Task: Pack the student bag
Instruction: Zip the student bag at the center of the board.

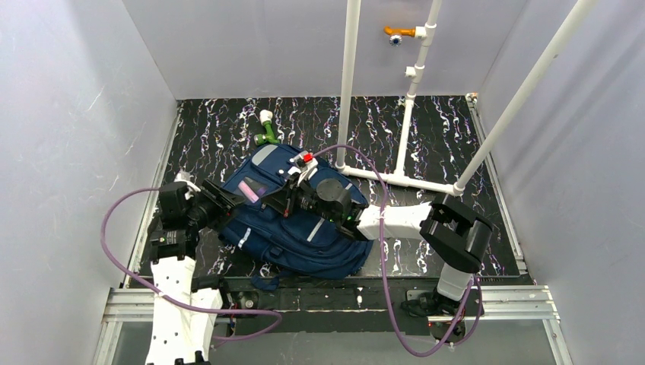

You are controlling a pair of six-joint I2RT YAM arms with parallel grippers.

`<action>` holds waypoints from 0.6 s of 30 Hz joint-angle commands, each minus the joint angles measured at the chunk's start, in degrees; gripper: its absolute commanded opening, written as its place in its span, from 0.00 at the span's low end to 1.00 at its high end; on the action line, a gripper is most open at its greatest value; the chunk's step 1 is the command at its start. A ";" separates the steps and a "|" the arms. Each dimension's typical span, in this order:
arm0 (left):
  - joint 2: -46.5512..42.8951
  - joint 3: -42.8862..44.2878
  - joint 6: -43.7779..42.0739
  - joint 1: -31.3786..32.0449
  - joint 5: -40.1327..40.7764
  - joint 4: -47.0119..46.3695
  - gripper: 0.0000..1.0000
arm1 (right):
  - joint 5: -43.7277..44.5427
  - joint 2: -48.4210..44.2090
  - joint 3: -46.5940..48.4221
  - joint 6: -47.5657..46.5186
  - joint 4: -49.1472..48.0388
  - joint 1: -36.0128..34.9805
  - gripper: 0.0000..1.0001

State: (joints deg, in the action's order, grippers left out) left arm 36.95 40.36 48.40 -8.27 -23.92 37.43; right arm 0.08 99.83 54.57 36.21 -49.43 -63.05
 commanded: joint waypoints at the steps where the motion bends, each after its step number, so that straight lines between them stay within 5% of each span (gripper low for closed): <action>1: 0.51 3.67 -1.74 -0.36 4.88 3.87 0.55 | 1.36 -0.96 1.29 -0.44 -3.40 0.99 0.01; 6: 1.40 -5.31 6.64 -0.39 -6.43 -7.78 0.55 | 1.78 -0.43 2.02 0.42 -3.92 1.04 0.01; 18: 3.80 -14.21 8.77 0.09 -13.71 -19.87 0.48 | 2.61 1.17 4.43 1.34 -3.46 1.17 0.01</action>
State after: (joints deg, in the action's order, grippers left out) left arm 38.65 30.13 56.29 -8.60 -32.34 23.20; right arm -0.12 100.95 55.72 36.91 -49.34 -62.87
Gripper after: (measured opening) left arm 0.515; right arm 0.063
